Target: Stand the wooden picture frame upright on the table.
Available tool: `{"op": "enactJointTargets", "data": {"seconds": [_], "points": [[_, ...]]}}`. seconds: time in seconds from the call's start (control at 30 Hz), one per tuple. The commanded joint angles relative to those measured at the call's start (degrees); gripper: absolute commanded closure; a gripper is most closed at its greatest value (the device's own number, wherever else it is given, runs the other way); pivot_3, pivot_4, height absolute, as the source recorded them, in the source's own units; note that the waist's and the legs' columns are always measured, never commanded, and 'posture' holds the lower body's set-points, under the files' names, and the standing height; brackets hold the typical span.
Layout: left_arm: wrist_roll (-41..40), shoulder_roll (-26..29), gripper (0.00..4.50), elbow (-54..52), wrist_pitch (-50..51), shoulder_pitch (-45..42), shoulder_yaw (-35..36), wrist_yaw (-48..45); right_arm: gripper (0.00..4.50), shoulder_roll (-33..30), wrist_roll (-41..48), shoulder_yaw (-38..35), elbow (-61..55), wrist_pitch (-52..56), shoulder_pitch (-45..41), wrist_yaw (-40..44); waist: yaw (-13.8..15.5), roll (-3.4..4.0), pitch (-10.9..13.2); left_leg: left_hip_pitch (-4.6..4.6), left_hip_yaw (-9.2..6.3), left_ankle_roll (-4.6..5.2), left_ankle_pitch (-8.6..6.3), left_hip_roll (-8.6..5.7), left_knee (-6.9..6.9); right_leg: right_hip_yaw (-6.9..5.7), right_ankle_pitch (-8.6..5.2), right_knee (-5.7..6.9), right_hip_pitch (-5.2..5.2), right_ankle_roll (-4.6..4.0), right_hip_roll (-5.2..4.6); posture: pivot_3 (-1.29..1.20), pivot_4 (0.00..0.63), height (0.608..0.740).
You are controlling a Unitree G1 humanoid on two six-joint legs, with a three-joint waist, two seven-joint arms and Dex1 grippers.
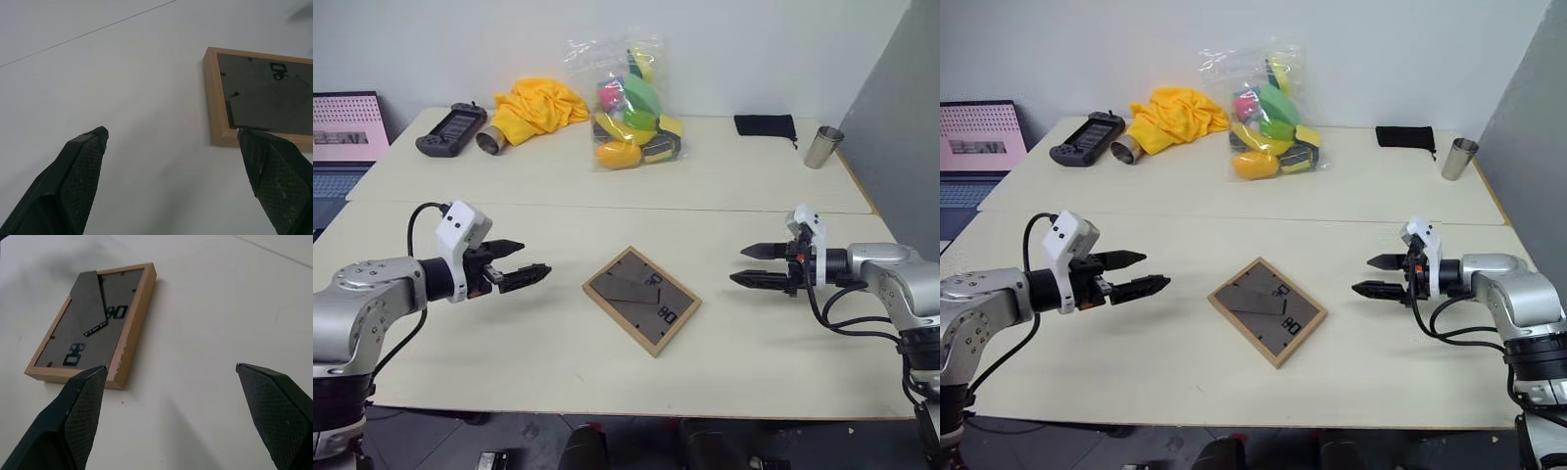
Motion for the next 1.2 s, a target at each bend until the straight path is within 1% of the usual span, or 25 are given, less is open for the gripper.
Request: {"op": "enactJointTargets", "data": {"seconds": [0.03, 0.43, 0.47, 0.53, 0.57, 0.6, 0.63, 0.67, 0.77, 0.8, 0.93, 0.97, 1.07, 1.1, 1.13, 1.2], "points": [[0.56, 0.02, 0.00, -1.52, -1.03, -0.30, 0.77, 0.68, 0.04, -0.41, -0.23, -0.41, -0.78, -1.15, -0.48, 0.65, 0.07, 0.00, 0.00, 0.00, 0.00, 0.00, 0.00, 0.00, 0.00, 0.00, 0.00, 0.00, 0.00, 0.00, 0.00, 0.00, 0.150, 0.740], [0.46, -0.60, 0.00, -2.43, -0.91, 0.43, 1.17, 1.20, 0.04, 0.62, -2.78, 0.72, 0.77, -4.44, -0.80, 0.42, 0.08, 0.00, 0.00, -0.01, 0.00, 0.00, 0.00, -0.01, 0.02, 0.01, 0.00, 0.02, 0.00, -0.01, 0.00, 0.00, 0.150, 0.740], [0.55, -0.83, 0.18, -2.38, -1.18, 0.50, 1.37, 1.41, 0.02, 0.84, -3.20, 0.85, 1.34, -5.22, -0.90, 0.31, 0.10, 0.00, 0.00, -0.01, 0.00, 0.00, 0.00, -0.01, 0.03, 0.01, 0.00, 0.02, 0.00, -0.01, 0.00, 0.00, 0.150, 0.740], [0.05, -1.29, 0.46, -2.33, -1.44, 0.65, 1.94, 1.23, 0.40, 1.18, -3.64, 1.31, 2.02, -5.77, -1.26, 0.68, 0.11, 0.00, 0.00, -0.02, 0.00, 0.00, 0.00, -0.01, 0.03, 0.01, 0.00, 0.01, 0.00, -0.01, 0.00, 0.00, 0.150, 0.740], [-0.27, -1.29, 0.72, -2.70, -1.27, 0.94, 2.20, 1.00, 0.57, 1.32, -3.70, 1.58, 1.80, -5.82, -1.31, 0.96, 0.11, 0.00, 0.00, -0.01, 0.00, 0.00, 0.00, -0.01, 0.03, 0.01, 0.01, 0.02, 0.00, -0.01, 0.00, 0.00, 0.150, 0.740], [-0.48, -1.31, 0.91, -3.09, -1.12, 1.22, 2.36, 0.90, 0.83, 1.53, -3.85, 1.85, 1.61, -6.05, -1.36, 1.10, 0.06, 0.00, 0.00, -0.01, 0.00, 0.00, 0.00, -0.01, 0.04, 0.01, 0.01, 0.02, 0.00, -0.01, 0.00, 0.00, 0.150, 0.740], [-0.77, -1.52, 1.27, -3.62, -0.96, 1.52, 2.43, 0.89, 1.18, 2.07, -4.36, 2.14, 1.81, -6.70, -1.49, 0.67, 0.04, 0.00, 0.00, -0.01, 0.00, 0.00, 0.00, 0.00, 0.04, 0.01, 0.01, 0.03, 0.00, -0.01, 0.00, 0.00, 0.150, 0.740], [-0.92, -1.81, 1.43, -4.07, -0.91, 1.79, 2.42, 1.05, 1.37, 2.65, -4.87, 2.40, 2.09, -7.38, -1.57, 0.11, 0.04, 0.00, 0.00, -0.01, 0.00, 0.00, 0.00, 0.00, 0.04, 0.01, 0.01, 0.03, 0.00, -0.01, 0.00, 0.00, 0.150, 0.740], [-1.44, -3.17, 2.20, -6.17, -0.43, 3.15, 2.27, 2.47, 2.21, 4.94, -6.13, 2.92, 2.47, -8.78, -1.18, -1.89, 0.03, 0.00, 0.00, 0.00, 0.00, 0.00, 0.00, 0.00, 0.04, 0.02, 0.01, 0.04, 0.00, -0.01, 0.00, 0.00, 0.150, 0.740], [-1.58, -3.31, 2.37, -6.99, -0.25, 3.76, 2.17, 2.55, 2.45, 5.49, -6.70, 3.30, 2.45, -9.16, -1.01, -2.26, 0.06, 0.00, 0.00, 0.00, 0.00, 0.00, 0.00, 0.00, 0.04, 0.02, 0.01, 0.04, 0.00, -0.01, 0.00, 0.00, 0.150, 0.740], [-0.64, -5.03, 3.27, -10.48, -0.81, 7.15, -0.56, 3.47, 3.41, 9.10, -10.31, 5.89, 3.69, -13.09, -0.28, -5.16, 0.06, -0.01, -0.01, 0.00, 0.00, -0.01, 0.00, 0.00, 0.04, 0.01, 0.01, 0.04, 0.01, -0.01, 0.00, 0.00, 0.150, 0.740], [-0.60, -5.71, 3.54, -10.98, -0.72, 7.44, -1.04, 3.93, 3.71, 9.80, -10.97, 6.28, 4.00, -13.57, -0.12, -5.72, 0.07, 0.00, -0.01, 0.01, 0.01, -0.01, 0.00, 0.00, 0.05, 0.03, 0.01, 0.05, 0.03, -0.01, 0.00, 0.00, 0.150, 0.740], [-1.06, -7.61, 4.19, -13.37, 0.21, 8.33, -3.00, 5.02, 4.39, 10.87, -12.57, 7.69, 3.76, -14.76, 1.05, -6.30, 0.13, -0.01, -0.01, 0.00, 0.00, -0.01, 0.00, 0.00, 0.05, 0.01, 0.01, 0.06, 0.02, -0.01, 0.00, 0.00, 0.150, 0.740], [-0.59, -8.02, 4.39, -13.81, -0.08, 8.90, -3.85, 5.21, 4.49, 11.05, -12.80, 8.08, 3.33, -14.97, 1.58, -6.38, 0.14, -0.01, -0.01, -0.01, 0.00, -0.01, 0.00, 0.00, 0.06, 0.01, 0.01, 0.06, 0.02, -0.01, 0.00, 0.00, 0.150, 0.740], [-0.08, -8.44, 4.48, -13.86, -0.48, 9.32, -4.53, 5.48, 4.50, 11.24, -13.02, 8.32, 2.99, -15.13, 2.01, -6.52, 0.15, -0.01, -0.01, -0.01, 0.00, -0.01, 0.00, 0.00, 0.07, 0.03, 0.01, 0.06, 0.03, -0.01, -0.01, 0.00, 0.150, 0.740], [0.73, -9.40, 4.48, -13.34, -1.14, 9.63, -5.66, 6.02, 4.50, 11.37, -13.32, 9.03, 1.79, -15.02, 2.96, -6.20, 0.17, 0.00, -0.01, 0.00, 0.01, -0.01, 0.00, 0.00, 0.06, 0.03, 0.01, 0.05, 0.03, -0.01, -0.01, 0.00, 0.150, 0.740]]}}
